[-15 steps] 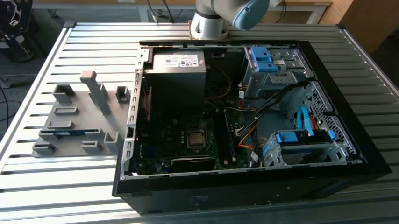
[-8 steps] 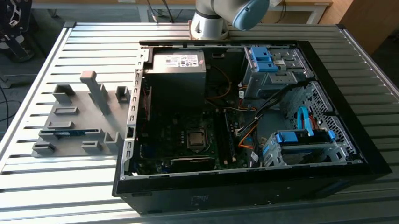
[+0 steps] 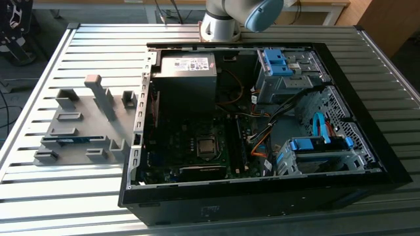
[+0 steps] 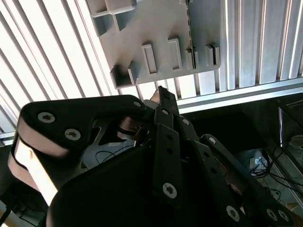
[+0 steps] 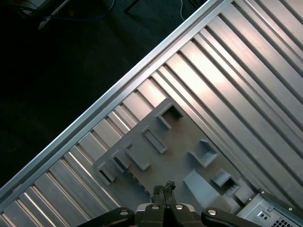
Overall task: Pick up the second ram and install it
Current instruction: 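Pick up the second ram and move it above second insertion slot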
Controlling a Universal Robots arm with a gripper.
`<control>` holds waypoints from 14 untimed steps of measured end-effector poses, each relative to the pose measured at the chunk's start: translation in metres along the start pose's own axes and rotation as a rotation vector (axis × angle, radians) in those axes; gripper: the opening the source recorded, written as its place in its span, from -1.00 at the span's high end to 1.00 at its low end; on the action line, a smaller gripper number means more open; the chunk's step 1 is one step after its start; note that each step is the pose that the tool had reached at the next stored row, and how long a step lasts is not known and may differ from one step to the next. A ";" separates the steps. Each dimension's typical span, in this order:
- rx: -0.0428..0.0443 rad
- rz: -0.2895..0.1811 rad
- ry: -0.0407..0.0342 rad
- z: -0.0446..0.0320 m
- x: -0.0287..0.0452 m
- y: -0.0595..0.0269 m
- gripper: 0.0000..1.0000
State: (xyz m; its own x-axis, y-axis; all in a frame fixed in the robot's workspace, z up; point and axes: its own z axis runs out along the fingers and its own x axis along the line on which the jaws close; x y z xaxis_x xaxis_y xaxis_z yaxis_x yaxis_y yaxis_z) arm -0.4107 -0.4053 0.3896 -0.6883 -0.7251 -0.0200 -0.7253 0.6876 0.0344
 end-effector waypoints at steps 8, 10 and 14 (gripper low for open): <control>-0.0005 -0.061 0.0015 0.0003 0.0007 -0.0007 0.79; -0.0006 -0.077 0.0019 0.0004 0.0009 -0.0009 0.79; -0.0009 -0.107 0.0026 0.0006 0.0012 -0.0011 0.79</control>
State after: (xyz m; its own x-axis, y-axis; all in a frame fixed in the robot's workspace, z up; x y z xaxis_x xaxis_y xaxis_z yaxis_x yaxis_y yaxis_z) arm -0.4107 -0.4069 0.3889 -0.6069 -0.7945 -0.0211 -0.7947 0.6061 0.0332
